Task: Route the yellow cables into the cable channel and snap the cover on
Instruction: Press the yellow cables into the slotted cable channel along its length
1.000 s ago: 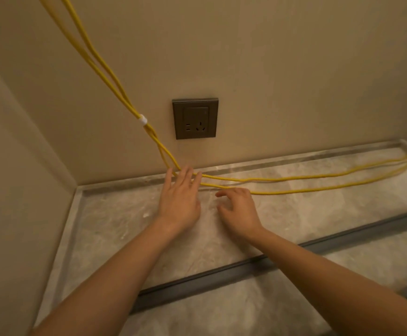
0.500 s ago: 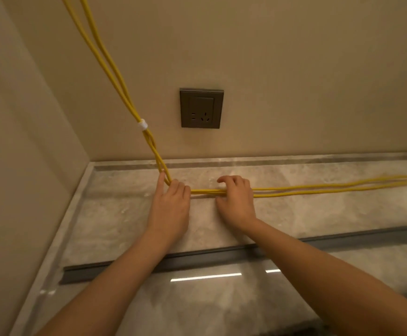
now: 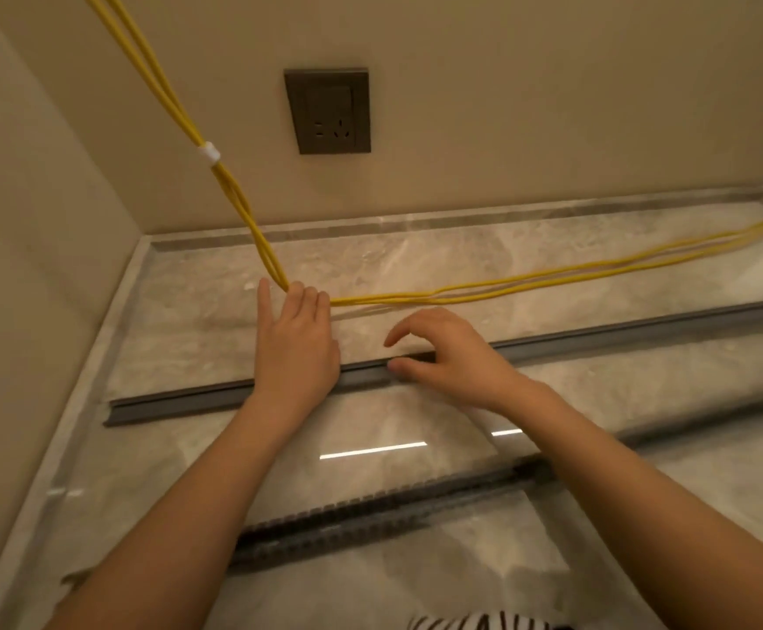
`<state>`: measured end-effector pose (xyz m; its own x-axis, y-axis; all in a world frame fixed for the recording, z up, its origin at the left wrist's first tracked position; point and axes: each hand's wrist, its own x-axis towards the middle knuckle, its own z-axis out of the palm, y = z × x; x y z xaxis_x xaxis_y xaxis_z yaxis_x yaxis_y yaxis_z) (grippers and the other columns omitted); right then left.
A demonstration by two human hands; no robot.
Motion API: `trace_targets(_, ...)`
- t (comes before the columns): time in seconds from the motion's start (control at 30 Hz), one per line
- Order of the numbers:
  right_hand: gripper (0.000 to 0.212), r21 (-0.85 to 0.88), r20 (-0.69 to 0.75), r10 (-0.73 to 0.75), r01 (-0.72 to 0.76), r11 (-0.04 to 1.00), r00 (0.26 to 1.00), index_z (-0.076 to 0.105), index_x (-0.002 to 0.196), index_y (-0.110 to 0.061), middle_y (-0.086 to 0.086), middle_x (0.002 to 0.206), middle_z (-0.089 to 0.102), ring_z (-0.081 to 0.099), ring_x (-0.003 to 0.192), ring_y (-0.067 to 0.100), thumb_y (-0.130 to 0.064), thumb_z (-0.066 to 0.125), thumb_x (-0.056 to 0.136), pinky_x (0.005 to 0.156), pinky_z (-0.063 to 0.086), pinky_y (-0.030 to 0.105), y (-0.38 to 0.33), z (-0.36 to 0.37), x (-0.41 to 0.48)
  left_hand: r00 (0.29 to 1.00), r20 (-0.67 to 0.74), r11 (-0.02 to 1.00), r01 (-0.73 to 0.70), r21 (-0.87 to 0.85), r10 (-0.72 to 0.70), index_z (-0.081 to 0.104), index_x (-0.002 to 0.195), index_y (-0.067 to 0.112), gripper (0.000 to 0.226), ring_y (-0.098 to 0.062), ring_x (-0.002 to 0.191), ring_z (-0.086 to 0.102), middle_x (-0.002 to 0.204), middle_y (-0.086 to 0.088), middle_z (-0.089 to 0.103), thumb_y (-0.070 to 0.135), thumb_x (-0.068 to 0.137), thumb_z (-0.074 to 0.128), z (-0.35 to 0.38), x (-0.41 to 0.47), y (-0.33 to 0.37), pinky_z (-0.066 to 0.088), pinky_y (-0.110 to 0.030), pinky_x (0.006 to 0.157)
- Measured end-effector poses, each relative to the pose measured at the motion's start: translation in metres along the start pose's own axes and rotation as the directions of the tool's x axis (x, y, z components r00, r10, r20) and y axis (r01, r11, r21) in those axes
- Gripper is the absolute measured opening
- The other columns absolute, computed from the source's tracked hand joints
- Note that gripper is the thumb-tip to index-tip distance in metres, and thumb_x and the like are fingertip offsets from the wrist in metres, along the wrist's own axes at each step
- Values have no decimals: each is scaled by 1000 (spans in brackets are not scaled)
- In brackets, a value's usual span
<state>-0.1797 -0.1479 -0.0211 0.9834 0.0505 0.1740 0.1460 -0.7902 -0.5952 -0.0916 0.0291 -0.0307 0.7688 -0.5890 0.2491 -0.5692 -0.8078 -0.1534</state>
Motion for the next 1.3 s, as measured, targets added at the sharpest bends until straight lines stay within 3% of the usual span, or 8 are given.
trace_targets(0.23, 53, -60, 395, -105, 140, 988, 913, 59, 108, -29, -16, 92, 59, 54, 82, 0, -68, 58, 71, 74, 50, 24, -34, -3, -49, 1000, -22, 1000, -5, 27, 6, 48, 124, 4, 48, -30, 128, 37, 124, -13, 55, 30, 84, 52, -2, -13, 6, 3, -56, 112)
trace_targets(0.4, 51, -178, 544, -186, 329, 927, 818, 52, 111, -28, -8, 92, 56, 53, 79, 11, -56, 67, 71, 71, 48, 31, -49, 10, -62, 1000, -9, 999, -3, 40, 3, 46, 126, 5, 48, -29, 129, 35, 126, -12, 53, 32, 86, 48, -4, -19, 8, 3, -56, 112)
trace_targets(0.6, 32, -265, 425, -310, 444, 856, 850, 53, 114, -17, 4, 95, 59, 56, 80, 24, -34, 55, 87, 68, 47, 39, -51, 22, -70, 998, -17, 996, -64, -60, 63, 50, 123, 12, 42, -24, 125, 39, 123, -4, 56, 32, 86, 51, -9, -16, -8, 2, -60, 110)
trace_targets(0.8, 33, -468, 261, -277, 372, 802, 925, 45, 121, -16, 6, 98, 51, 54, 63, 24, -26, 52, 91, 45, 42, 34, -40, 24, -66, 989, 43, 984, -133, -116, 139, 52, 127, 25, 41, -18, 125, 39, 126, 4, 58, 42, 92, 42, -19, 5, -36, -3, -56, 111)
trace_targets(0.9, 36, -511, 179, -325, 370, 776, 929, 52, 119, -15, 6, 90, 55, 53, 57, 21, -29, 60, 86, 40, 38, 29, -35, 13, -58, 986, 81, 989, -138, -60, 142, 56, 121, 26, 38, -18, 121, 41, 118, 4, 62, 44, 92, 40, -26, 22, -43, 1, -59, 111)
trace_targets(1.03, 39, -560, 57, -389, 352, 750, 919, 60, 112, -16, 5, 80, 58, 55, 53, 22, -44, 44, 89, 38, 31, 27, -29, -13, -36, 985, 139, 994, -111, 24, 107, 64, 109, 26, 37, -20, 117, 42, 107, 2, 63, 47, 92, 39, -38, 42, -48, 9, -60, 108)
trace_targets(1.13, 36, -582, -26, -429, 336, 740, 903, 65, 106, -15, 8, 77, 60, 58, 53, 27, -42, 60, 84, 36, 39, 29, -19, -30, -13, 993, 107, 997, -57, 59, 51, 70, 88, 24, 38, -23, 110, 45, 95, -1, 66, 47, 92, 40, -50, 53, -57, 17, -59, 104)
trace_targets(1.3, 39, -586, 42, -371, 324, 743, 928, 63, 110, -15, 10, 82, 62, 59, 55, 30, -44, 61, 85, 39, 41, 30, 5, -32, 22, 997, 75, 998, 12, 54, -16, 71, 84, 21, 41, -27, 101, 49, 85, -4, 66, 43, 93, 37, -62, 64, -74, 29, -51, 95)
